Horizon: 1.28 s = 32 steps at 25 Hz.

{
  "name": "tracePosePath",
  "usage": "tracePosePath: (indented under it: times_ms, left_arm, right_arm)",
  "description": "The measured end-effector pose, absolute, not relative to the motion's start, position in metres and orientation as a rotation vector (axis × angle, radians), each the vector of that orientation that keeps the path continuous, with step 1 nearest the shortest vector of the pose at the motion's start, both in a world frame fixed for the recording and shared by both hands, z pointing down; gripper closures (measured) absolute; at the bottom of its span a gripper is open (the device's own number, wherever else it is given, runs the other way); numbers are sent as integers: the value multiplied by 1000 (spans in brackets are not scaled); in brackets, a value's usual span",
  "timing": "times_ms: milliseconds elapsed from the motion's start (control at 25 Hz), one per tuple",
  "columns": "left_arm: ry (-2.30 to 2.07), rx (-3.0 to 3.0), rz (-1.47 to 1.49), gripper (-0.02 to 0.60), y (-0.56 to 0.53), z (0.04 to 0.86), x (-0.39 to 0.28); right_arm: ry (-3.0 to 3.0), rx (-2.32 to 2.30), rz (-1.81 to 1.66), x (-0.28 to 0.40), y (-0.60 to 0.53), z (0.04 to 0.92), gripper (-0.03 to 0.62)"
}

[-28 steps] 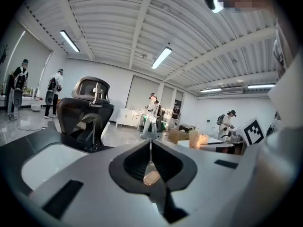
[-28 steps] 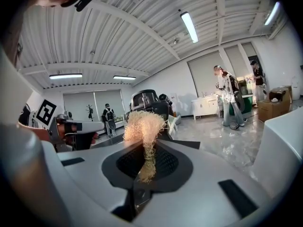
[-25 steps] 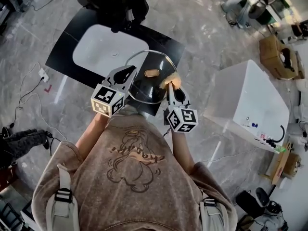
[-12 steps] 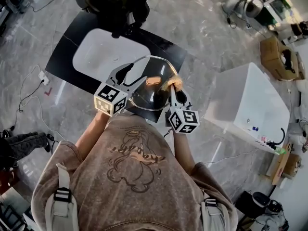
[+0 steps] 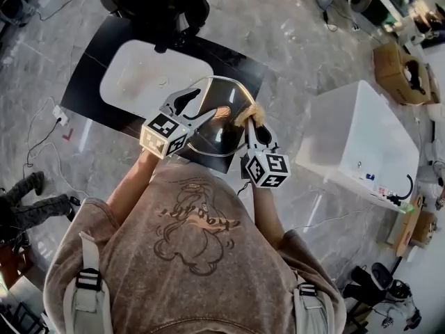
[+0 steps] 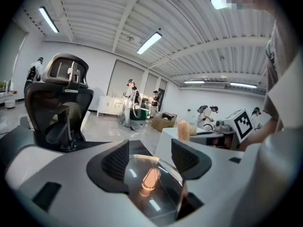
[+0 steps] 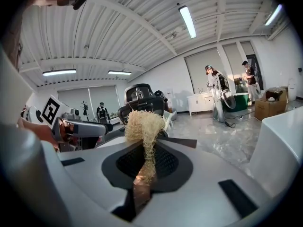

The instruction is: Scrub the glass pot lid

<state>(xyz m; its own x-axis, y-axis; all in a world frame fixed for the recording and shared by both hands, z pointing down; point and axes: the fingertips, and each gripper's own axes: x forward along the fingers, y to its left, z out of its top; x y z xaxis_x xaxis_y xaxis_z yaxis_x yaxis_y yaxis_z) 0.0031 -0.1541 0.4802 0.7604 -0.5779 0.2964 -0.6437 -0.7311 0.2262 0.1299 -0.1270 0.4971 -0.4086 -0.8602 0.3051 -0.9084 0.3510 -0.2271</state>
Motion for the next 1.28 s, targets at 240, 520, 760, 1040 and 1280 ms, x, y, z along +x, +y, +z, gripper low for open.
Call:
tracePosePath:
  times_ms: [240,520,760,1040,1280]
  left_arm:
    - [-796,2682,506,295,-154,517,26]
    - [-667,2690,739,295,-153,569,49]
    - [-553,2676,876,295,-149,604,69]
    - [-547,2676,979,326,-151,626,78]
    - [-575,2702,1035,383,-156,631,79]
  right_arm:
    - [-2452,1660,563,135,-126,498,552]
    - [-2432,1684,573,138,-126,501,553]
    - [-2419,1702,582,140,-127,502,553]
    - [-2413,1701,591,140,-124,504,551]
    - [-2406,1701,597,144,-129,507,553]
